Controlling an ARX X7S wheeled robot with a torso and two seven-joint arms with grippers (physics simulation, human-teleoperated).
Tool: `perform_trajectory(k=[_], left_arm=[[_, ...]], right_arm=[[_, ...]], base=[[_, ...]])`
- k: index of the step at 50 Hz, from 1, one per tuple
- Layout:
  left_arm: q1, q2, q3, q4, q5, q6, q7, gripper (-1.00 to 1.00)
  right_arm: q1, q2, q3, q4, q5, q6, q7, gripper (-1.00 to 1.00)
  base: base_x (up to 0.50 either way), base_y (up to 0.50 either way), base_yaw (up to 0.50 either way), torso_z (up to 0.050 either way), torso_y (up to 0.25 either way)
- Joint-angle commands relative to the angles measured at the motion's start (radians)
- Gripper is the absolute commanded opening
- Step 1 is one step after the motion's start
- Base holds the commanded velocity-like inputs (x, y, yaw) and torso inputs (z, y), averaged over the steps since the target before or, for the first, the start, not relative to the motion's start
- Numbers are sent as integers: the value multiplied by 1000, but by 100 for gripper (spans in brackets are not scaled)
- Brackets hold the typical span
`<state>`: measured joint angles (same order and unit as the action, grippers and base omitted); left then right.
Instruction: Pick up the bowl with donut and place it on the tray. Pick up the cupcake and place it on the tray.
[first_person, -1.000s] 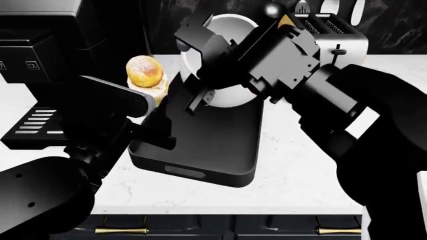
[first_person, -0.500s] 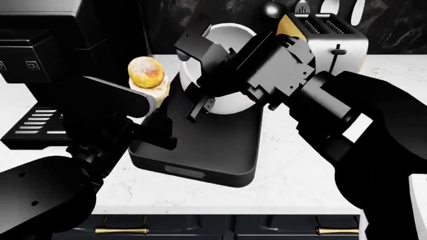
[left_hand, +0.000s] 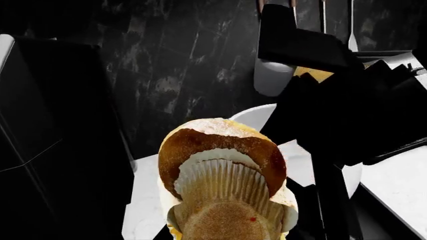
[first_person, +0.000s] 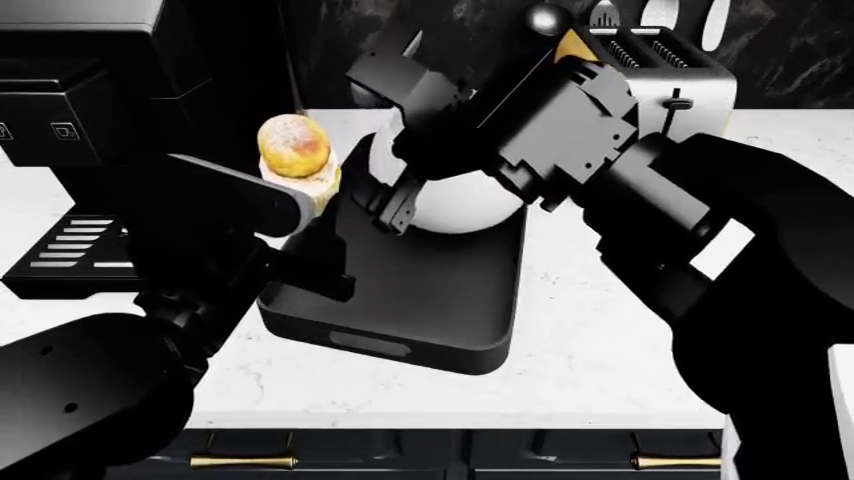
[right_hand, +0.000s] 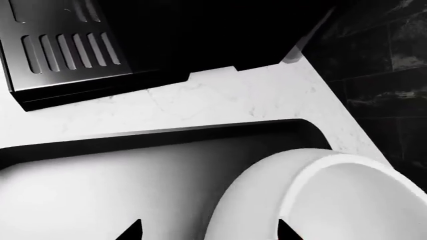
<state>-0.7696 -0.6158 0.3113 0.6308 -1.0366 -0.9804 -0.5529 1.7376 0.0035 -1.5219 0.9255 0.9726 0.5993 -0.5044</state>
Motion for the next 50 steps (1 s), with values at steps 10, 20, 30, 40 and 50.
perform_trajectory(k=[10,20,30,40,50], left_arm=[[7,-9,-16,31,-39,1,-33,-100],[2,-7,-19,45,-65,-9,-50,-100],[-19,-3,-20,41,-91,-22,-57,-100],[-20,-7,-18,42,-91,-18,-53,-100],[-30,10,-23,31,-140,-31,-75,-100]], right_arm=[[90,139,67,-237,78,94,138,100],[114,303,133,-480,172,181,285,100],[84,535,251,-860,337,212,487,100],[27,735,337,-1108,458,178,640,100],[-100,1017,418,-1464,544,50,821,100]], base=[[0,0,0,0,0],[0,0,0,1,0],[0,0,0,0,0],[0,0,0,0,0],[0,0,0,0,1]])
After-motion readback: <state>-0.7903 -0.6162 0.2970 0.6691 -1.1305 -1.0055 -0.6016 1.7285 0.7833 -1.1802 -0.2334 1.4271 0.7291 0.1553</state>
